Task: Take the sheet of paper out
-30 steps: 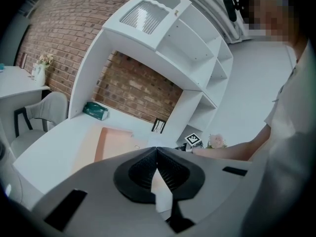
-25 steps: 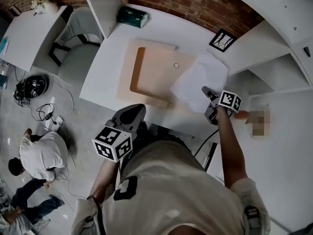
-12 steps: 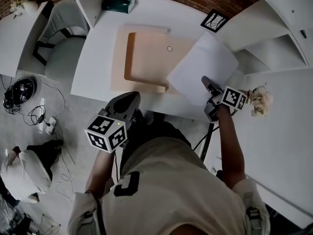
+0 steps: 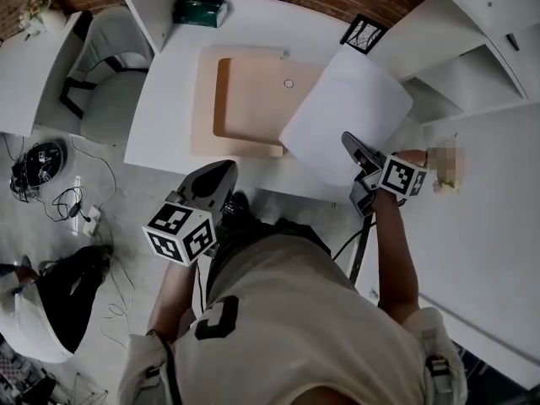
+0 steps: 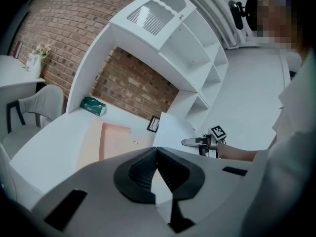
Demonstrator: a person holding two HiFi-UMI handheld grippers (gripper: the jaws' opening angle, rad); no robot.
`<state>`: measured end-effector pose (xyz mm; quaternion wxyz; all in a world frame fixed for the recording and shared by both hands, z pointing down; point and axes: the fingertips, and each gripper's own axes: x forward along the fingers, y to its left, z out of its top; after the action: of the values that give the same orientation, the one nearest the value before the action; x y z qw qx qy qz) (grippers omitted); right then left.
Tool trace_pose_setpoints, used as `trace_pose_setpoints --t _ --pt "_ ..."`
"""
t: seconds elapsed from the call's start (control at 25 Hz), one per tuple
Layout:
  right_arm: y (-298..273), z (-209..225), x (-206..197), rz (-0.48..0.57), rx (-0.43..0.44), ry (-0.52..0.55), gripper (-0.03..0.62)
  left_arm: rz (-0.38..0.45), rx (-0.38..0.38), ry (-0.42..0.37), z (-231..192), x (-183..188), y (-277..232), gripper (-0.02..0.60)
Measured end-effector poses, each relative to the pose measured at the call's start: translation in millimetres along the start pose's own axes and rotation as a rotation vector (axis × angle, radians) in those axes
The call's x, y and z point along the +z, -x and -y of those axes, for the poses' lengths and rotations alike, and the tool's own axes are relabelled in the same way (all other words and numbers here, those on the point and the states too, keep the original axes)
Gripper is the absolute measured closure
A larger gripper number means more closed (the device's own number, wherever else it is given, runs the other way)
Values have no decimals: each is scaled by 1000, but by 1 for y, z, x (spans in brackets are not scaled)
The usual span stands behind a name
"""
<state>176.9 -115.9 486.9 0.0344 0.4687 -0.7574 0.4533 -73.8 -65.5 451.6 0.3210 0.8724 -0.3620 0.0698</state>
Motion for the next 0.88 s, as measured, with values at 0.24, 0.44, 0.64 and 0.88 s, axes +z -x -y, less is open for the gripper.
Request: trace_pose_setpoints --t 0.24,0.44,0.64,0.88 --pt "15 -11 2 20 54 32 566 12 38 -19 19 -6 2 565" --pt "42 -14 2 33 115 39 566 16 23 -45 58 -13 -6 565" --pt "68 -9 -1 45 158 40 566 10 21 -80 93 -21 -13 565" --pt "100 -13 -6 58 219 60 566 18 45 -115 124 -27 -14 565"
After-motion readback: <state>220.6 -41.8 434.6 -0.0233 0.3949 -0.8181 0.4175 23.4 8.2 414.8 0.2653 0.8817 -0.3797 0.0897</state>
